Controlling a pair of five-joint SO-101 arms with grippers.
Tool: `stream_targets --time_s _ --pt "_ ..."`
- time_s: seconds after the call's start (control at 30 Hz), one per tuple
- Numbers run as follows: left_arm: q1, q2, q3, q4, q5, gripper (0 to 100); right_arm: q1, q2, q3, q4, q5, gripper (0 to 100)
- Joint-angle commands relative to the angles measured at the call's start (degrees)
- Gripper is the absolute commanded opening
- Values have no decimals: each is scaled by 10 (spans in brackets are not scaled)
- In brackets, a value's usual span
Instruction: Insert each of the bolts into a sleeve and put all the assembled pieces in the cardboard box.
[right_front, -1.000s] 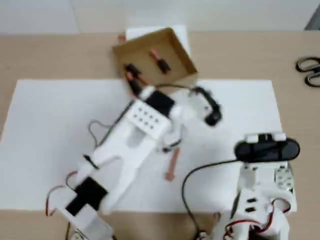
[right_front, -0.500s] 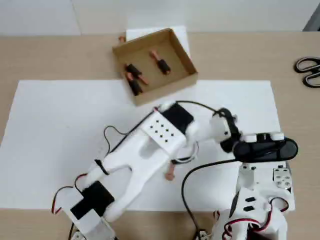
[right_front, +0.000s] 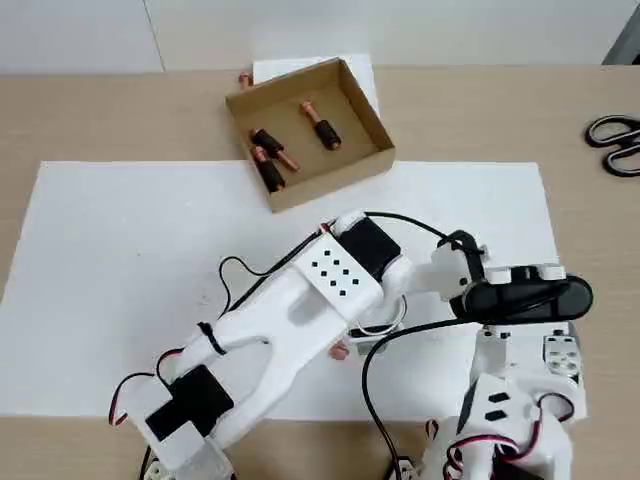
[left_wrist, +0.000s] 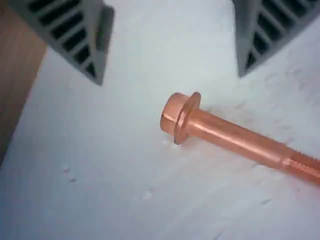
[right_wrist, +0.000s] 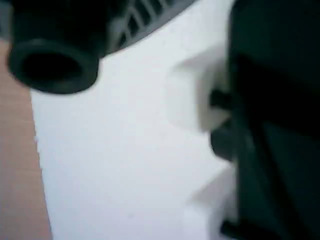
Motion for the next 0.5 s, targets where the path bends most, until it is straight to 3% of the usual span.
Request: stream_targets --time_s 0.0,0.13,0.47 --pt "-3 -25 -4 4 -2 174 3 -4 -6 -13 4 7" --pt "-2 -25 -6 5 -22 174 3 -4 -6 -13 4 7" --pt "-4 -25 14 4 -229 175 3 -4 -4 -13 4 7"
